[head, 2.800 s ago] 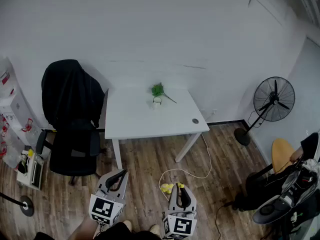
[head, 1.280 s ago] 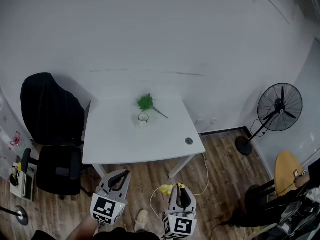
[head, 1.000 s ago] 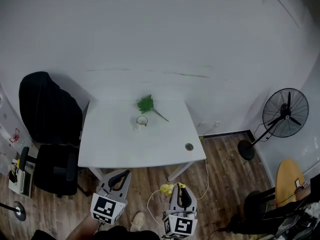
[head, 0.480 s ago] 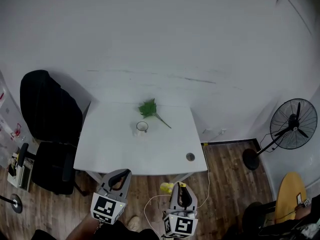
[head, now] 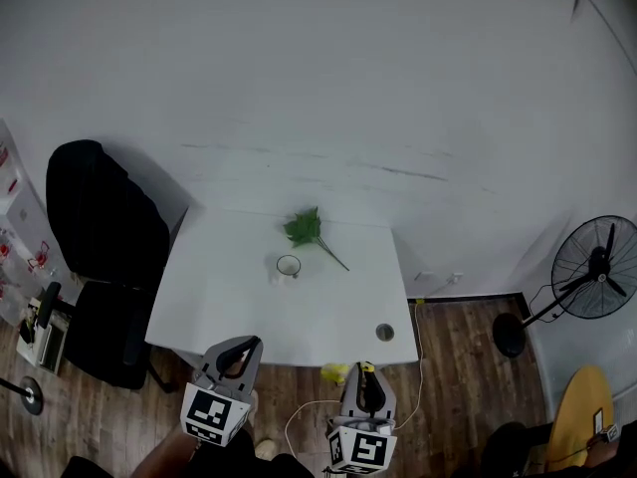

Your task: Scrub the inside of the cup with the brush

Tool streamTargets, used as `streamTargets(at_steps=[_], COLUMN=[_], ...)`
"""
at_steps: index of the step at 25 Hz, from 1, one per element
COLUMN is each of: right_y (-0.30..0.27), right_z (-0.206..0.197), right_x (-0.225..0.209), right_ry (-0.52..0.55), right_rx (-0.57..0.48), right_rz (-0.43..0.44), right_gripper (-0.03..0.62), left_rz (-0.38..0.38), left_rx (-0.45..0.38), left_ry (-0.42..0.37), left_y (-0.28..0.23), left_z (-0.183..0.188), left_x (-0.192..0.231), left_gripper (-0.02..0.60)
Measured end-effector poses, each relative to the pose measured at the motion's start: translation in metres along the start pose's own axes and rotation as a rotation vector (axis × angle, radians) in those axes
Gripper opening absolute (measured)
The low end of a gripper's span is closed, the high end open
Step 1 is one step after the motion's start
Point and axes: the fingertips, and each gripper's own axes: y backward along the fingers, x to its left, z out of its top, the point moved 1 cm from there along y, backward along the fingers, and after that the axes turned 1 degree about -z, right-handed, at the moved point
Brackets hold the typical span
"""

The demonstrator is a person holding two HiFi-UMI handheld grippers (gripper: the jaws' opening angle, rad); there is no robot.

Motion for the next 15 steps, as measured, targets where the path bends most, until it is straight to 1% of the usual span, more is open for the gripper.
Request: streamTargets(at_steps=[3, 7, 15], right_y=[-0.022, -0.059, -0.151], right_z=[-0.002, -0.003, 0.004], right_x=[-0.002, -0.009, -0.026], right_ry=[-0.005, 0.003, 0.004], right_rx=[0.001, -0.007, 0.003], right_rz=[0.003, 0.003, 0.002], right_gripper=[0.066, 0.066, 0.066], left_rz=[-0.002, -0.011, -0.020], left_rx=[0.006, -0.005, 0.002], left_ry=[-0.002, 0.004, 0.015], left_y=[-0.020, -0.057, -0.142], left_z=[-0.001, 0.003, 0.016], left_x=[0.011, 0.028, 0.069], left_gripper=[0.028, 0.028, 0.028])
